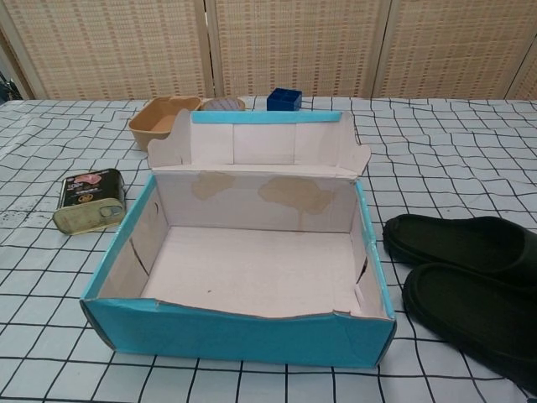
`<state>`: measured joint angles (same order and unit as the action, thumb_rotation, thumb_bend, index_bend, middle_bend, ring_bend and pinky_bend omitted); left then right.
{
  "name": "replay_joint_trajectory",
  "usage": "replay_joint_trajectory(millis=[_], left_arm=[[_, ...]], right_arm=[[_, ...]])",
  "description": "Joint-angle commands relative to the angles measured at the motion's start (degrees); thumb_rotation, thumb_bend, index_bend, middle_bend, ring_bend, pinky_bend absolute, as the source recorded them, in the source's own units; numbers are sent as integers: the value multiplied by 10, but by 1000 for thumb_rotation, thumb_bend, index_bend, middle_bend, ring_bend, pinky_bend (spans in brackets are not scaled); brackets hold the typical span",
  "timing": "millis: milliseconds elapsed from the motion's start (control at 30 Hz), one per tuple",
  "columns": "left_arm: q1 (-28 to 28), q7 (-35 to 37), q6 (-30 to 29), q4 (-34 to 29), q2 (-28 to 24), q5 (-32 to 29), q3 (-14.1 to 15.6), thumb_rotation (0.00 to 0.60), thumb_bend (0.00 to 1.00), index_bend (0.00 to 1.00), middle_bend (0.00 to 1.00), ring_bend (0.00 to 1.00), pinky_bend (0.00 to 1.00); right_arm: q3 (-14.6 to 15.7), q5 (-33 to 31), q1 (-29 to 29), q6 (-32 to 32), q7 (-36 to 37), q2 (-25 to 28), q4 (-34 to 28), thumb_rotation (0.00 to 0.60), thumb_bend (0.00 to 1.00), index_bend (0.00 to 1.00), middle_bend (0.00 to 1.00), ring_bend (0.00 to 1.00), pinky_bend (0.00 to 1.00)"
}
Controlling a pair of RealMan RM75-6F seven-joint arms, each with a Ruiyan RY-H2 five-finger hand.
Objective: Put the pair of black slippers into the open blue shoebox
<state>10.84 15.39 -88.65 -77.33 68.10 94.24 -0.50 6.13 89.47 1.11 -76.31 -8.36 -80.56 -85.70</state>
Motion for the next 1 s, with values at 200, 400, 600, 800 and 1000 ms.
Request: replay_joint_trajectory(millis=[200,400,600,800,1000], left_arm=[[0,-3,0,-1,0,0,0,600,422,319,308,306,443],[0,-1,3,-2,-1,-3,-1,600,422,320,308,306,443],[-2,1,-4,-3,-2,0,-1,600,422,319,308,306,443],[-1,-2,3,-2,-1,-4,-1,600,423,320,308,306,443],[-1,-3,2,-3,0,-4,-1,600,422,319,308,306,443]], right_arm=[[13,57,-9,-58,18,38,-46,600,525,791,668,566,707],[9,89,-15,-100,-17,64,-87,600,525,792,668,566,707],[-13,111,-22,-142,-81,75,-125,600,525,791,668,566,706],[-41,139,4,-128,-135,74,-163,600,525,792,668,566,706],[-95,143,72,-60,-184,29,-176,600,525,792,668,566,706]])
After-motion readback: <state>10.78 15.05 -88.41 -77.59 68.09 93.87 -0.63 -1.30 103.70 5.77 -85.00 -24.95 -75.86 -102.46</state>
